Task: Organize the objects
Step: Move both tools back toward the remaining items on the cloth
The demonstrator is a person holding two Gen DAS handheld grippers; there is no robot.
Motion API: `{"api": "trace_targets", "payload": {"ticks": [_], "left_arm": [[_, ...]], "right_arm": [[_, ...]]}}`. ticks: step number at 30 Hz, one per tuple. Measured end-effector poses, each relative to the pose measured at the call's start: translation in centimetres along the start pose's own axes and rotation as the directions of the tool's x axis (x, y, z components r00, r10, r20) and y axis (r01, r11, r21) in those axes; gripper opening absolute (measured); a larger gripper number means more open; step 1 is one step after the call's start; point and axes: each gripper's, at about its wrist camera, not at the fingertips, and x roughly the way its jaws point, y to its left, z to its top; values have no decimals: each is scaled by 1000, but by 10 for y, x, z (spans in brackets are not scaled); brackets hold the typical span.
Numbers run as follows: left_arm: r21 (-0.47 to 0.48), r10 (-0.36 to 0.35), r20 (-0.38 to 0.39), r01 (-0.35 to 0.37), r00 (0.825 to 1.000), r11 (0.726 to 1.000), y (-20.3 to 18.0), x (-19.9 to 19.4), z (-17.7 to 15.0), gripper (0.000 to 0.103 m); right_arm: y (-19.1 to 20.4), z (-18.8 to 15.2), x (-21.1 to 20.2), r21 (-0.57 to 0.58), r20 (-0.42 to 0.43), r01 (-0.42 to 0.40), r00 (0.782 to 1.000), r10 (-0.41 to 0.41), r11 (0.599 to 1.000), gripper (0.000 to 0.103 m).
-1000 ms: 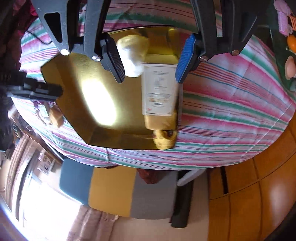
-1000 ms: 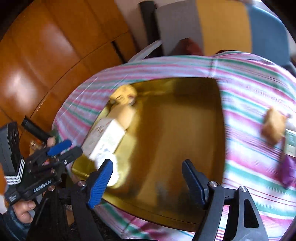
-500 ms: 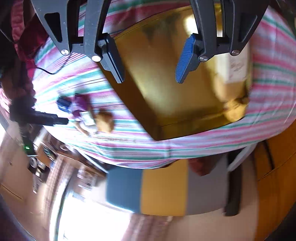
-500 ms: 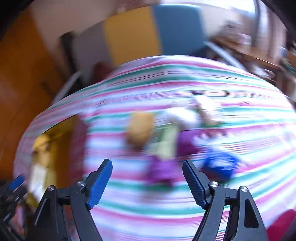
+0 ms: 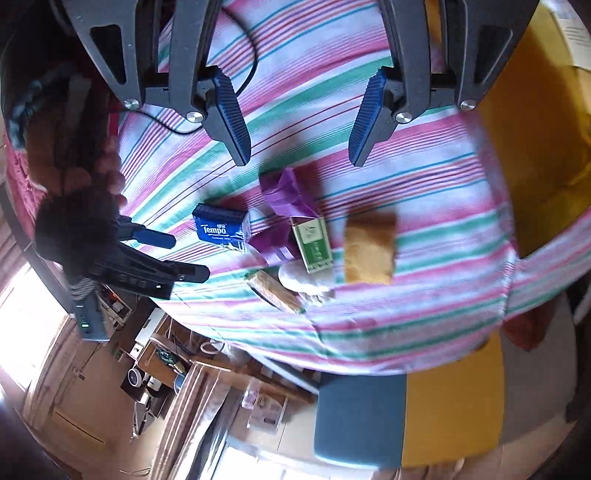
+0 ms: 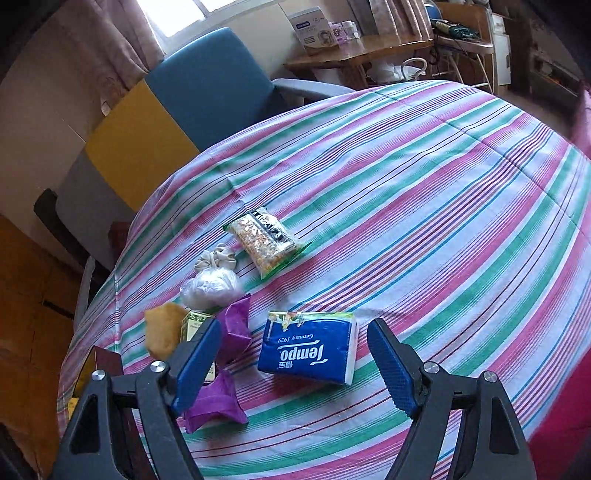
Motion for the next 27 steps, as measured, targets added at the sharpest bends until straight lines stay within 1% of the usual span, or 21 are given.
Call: {"api": "trace_targets", "payload": {"ticks": [2, 6, 12, 14, 15, 16, 17, 21, 27], "left_arm": [[-34, -24, -23, 24, 999, 999, 1, 19, 4, 56], [-101, -52, -61, 46, 997, 994, 3, 53, 15, 56], [-147, -84, -84, 71, 993, 987, 3, 84, 26, 56], [-143, -93, -97, 78, 991, 987, 1, 93, 25, 53], [-137, -99, -107, 84, 989, 987, 0, 97, 24, 43], [-138, -110, -113, 94, 987, 986, 0, 99, 23, 40], [-143, -119, -107, 103, 987, 984, 1, 97, 21, 39], [-126, -114, -86, 103, 990, 987, 5, 81, 9, 36], [-97, -96, -49, 90, 994, 991, 11, 43, -11, 35]], "right_arm": [[0, -1, 1, 2, -7, -13, 1000, 13, 1000, 83], [-3, -2, 2, 17, -17, -32, 999, 32, 999, 84], [-3, -2, 4, 24, -26, -43, 999, 44, 999, 85], [-3, -2, 4, 24, -26, -42, 999, 43, 999, 85], [-3, -2, 5, 24, -25, -39, 999, 40, 999, 85], [-3, -2, 5, 24, -23, -36, 999, 37, 999, 85], [-3, -2, 5, 23, -23, -33, 999, 34, 999, 85], [-1, -2, 8, 9, -25, -23, 999, 23, 1000, 84], [7, -4, 9, -42, -23, -7, 1000, 6, 999, 84]]}}
